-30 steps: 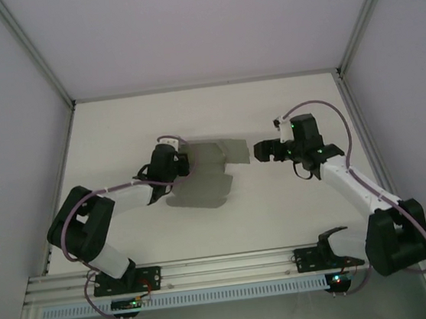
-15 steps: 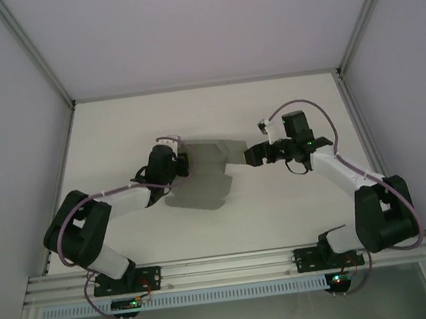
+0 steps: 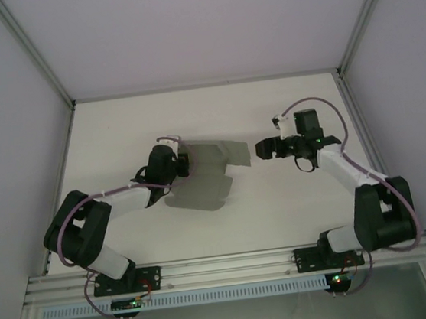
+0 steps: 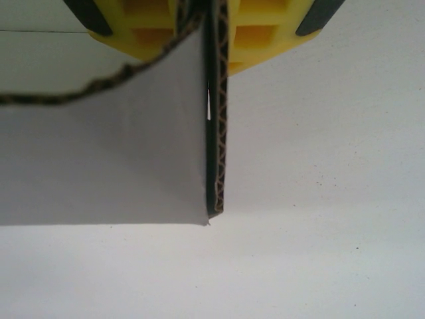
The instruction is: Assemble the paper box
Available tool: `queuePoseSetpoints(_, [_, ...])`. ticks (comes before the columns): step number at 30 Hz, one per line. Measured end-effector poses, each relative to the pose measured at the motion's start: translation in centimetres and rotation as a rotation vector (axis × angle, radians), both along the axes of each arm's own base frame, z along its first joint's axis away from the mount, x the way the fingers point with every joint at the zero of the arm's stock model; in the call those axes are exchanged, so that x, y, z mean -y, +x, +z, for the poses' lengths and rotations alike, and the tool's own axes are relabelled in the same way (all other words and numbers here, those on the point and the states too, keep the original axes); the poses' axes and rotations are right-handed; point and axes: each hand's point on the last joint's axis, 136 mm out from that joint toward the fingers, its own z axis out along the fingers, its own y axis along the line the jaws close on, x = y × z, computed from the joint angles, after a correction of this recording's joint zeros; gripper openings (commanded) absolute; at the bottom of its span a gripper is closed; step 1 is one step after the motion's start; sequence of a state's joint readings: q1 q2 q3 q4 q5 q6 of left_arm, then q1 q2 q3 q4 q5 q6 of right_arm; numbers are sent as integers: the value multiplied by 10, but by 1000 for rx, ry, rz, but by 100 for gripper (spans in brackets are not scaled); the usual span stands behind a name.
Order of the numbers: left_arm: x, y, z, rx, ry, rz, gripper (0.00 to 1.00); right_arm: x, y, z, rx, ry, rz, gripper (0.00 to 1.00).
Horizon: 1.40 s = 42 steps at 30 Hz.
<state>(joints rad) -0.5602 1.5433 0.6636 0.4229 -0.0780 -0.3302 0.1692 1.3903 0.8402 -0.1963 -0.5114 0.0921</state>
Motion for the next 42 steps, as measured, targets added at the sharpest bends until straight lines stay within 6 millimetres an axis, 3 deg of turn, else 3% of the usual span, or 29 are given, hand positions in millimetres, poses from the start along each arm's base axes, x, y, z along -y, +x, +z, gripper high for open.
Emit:
queuePoseSetpoints(3, [-2, 1, 0, 1, 4, 9, 1, -21, -4, -7, -25, 7, 68, 76])
queuePoseSetpoints(8, [-5, 3, 0, 4, 9, 26, 1, -55, -18, 4, 7, 45, 199, 65])
queuePoseSetpoints(12, [-6, 3, -1, 2, 12, 30, 1, -80, -25, 5, 11, 58, 274, 63])
queuePoseSetpoints(19, [-10, 4, -6, 4, 38, 58, 0, -115, -21, -6, -4, 68, 353, 62])
queuePoseSetpoints(26, [-9, 2, -17, -3, 84, 72, 0, -133, -19, -23, -16, 26, 357, 63])
queuePoseSetpoints(35, [-10, 0, -32, -8, 147, 103, 0, -138, -9, -30, 24, -13, 302, 66])
queuePoseSetpoints(42, [-7, -2, -38, -12, 160, 102, 0, -143, -19, -36, 2, 47, 312, 61])
